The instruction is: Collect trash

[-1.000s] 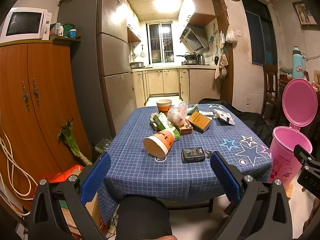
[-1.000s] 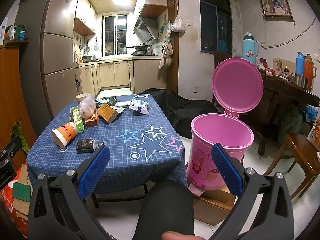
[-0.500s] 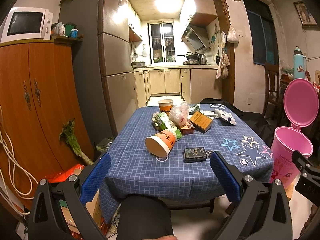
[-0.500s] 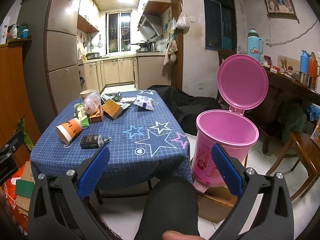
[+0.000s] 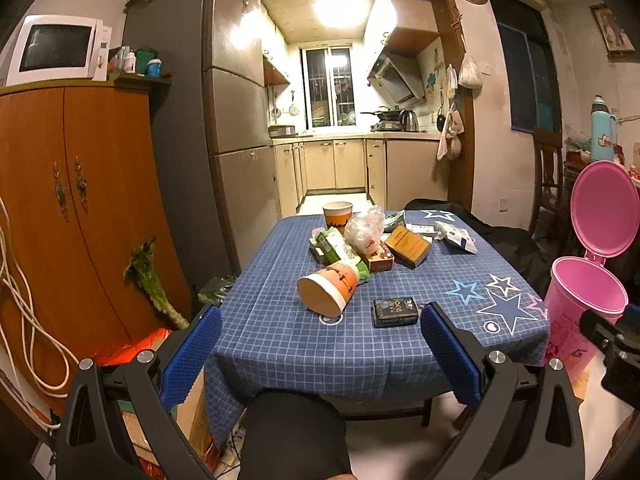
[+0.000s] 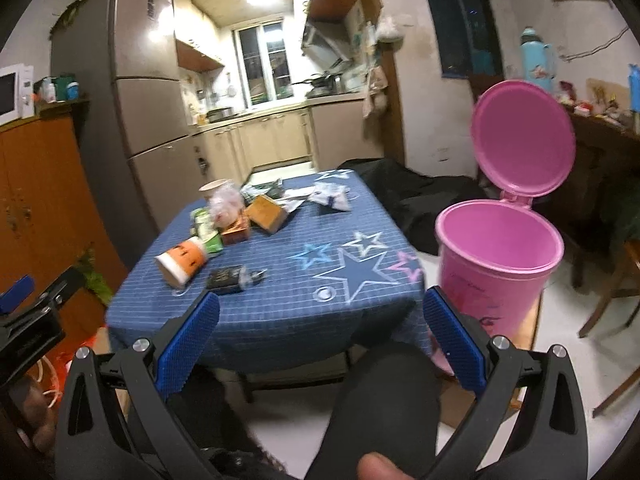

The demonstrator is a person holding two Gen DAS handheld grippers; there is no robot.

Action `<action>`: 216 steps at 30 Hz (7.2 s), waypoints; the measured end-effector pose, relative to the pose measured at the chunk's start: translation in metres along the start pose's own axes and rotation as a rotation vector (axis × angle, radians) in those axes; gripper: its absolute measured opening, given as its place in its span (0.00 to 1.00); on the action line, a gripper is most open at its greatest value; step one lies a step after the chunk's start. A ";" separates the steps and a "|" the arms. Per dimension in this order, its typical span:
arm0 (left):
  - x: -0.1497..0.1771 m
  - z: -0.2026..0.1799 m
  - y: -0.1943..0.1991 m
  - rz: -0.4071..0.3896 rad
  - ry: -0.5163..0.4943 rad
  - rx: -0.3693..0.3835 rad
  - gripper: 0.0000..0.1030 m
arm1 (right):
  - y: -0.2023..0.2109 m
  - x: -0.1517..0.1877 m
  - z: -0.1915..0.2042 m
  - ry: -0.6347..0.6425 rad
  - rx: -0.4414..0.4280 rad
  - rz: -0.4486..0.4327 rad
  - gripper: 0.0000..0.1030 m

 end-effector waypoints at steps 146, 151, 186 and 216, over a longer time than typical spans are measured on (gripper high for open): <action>-0.074 -0.422 -0.254 0.276 -0.512 1.132 0.38 | -0.136 -0.112 -0.269 -0.106 0.117 0.143 0.73; -0.080 -0.417 -0.250 0.261 -0.495 1.125 0.38 | -0.129 -0.117 -0.270 -0.109 0.122 0.122 0.75; -0.009 -0.020 -0.257 0.284 -0.088 0.436 0.47 | -0.224 -0.104 0.033 0.173 -0.391 0.214 0.77; -0.022 0.062 -0.315 0.281 0.102 0.236 0.74 | -0.301 -0.154 0.185 0.080 -0.611 0.248 0.26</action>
Point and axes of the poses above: each gripper's, at about its wrist camera, not at the fingertips, and y roughly against the way its jaws point, z to its left, x to its underside, the point moved 5 cm from there along -y, roughly the way its jaws point, and after that the axes turned 8 degrees about x, right-handed, at the moved point
